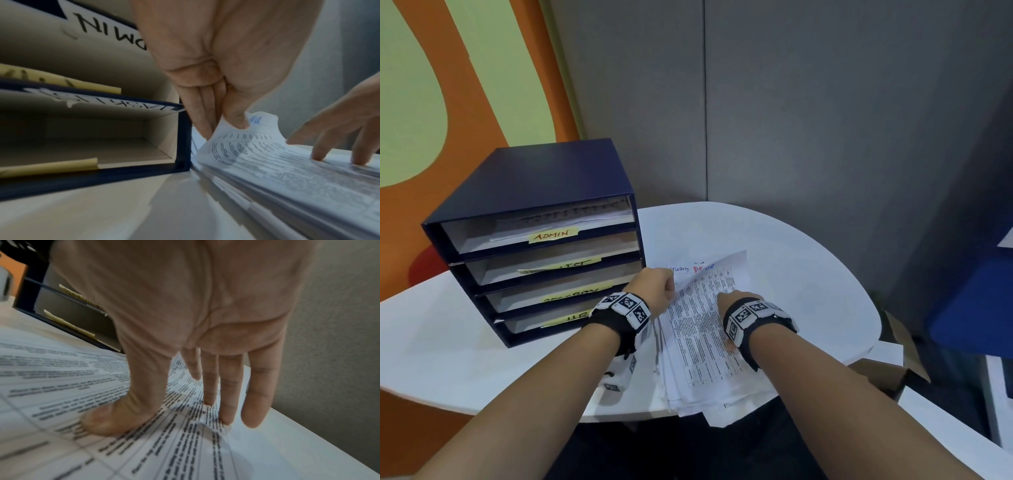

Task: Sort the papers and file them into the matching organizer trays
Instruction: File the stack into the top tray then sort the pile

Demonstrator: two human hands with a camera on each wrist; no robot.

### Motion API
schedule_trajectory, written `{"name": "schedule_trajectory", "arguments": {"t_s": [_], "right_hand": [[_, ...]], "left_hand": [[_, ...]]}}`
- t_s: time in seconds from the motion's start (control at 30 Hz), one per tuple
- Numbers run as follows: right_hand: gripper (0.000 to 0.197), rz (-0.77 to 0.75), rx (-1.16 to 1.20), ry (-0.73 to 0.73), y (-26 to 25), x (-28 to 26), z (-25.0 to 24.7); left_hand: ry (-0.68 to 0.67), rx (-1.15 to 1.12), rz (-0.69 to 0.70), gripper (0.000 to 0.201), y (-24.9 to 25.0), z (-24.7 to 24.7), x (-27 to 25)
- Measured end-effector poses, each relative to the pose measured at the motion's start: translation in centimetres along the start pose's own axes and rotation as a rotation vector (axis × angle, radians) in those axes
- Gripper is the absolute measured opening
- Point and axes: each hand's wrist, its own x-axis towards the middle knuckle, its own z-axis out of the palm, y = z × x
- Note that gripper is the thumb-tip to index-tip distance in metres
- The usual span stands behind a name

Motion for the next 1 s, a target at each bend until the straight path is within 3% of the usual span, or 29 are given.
{"name": "schedule_trajectory", "arguments": {"t_s": [0.1, 0.2, 0.3, 0.43, 0.5, 0.6, 0.7, 0.83, 1.0], "right_hand": [[0.093, 0.046, 0.061, 0.025, -0.3, 0.7, 0.7], [0.103, 0.049, 0.036, 0.246, -0.9, 0.7, 1.3], [0.097, -0.088, -0.085, 0.331, -1.5, 0.6, 1.3], [0.072, -0.152, -0.142, 0.126, -1.9, 0.8, 1.0], [0.066, -0.151, -0.114, 0.104, -2.0, 0.7, 1.0], [0.068, -0.147, -0.105, 0.151, -1.8, 0.3, 0.9], [0.072, -0.16, -0.077, 0.173, -1.4, -0.3, 0.7], [0.079, -0.171, -0.068, 0.145, -0.9, -0.8, 0.6], [0.074, -0.183, -0.06, 0.12, -0.5, -0.9, 0.6]], "left_hand": [[-0.033, -0.03, -0.002, 0.017, -0.5, 0.1, 0.3], [-0.066, -0.056, 0.02, 0.029, -1.2, 0.1, 0.5], [-0.104, -0.122, 0.047, 0.033, -1.7, -0.1, 0.6], [-0.147, -0.125, 0.062, 0.033, -1.2, -0.9, 0.2], [-0.177, -0.086, 0.059, 0.042, -0.5, -1.4, -0.2], [-0.109, -0.178, 0.021, 0.066, 0.9, -2.0, 0.0], [-0.029, -0.266, -0.001, 0.067, 2.5, -2.5, 1.0], [-0.068, -0.1, -0.035, 0.062, 3.8, -2.2, 3.0], [-0.185, 0.181, -0.114, 0.054, 3.6, -0.5, 4.4]]}}
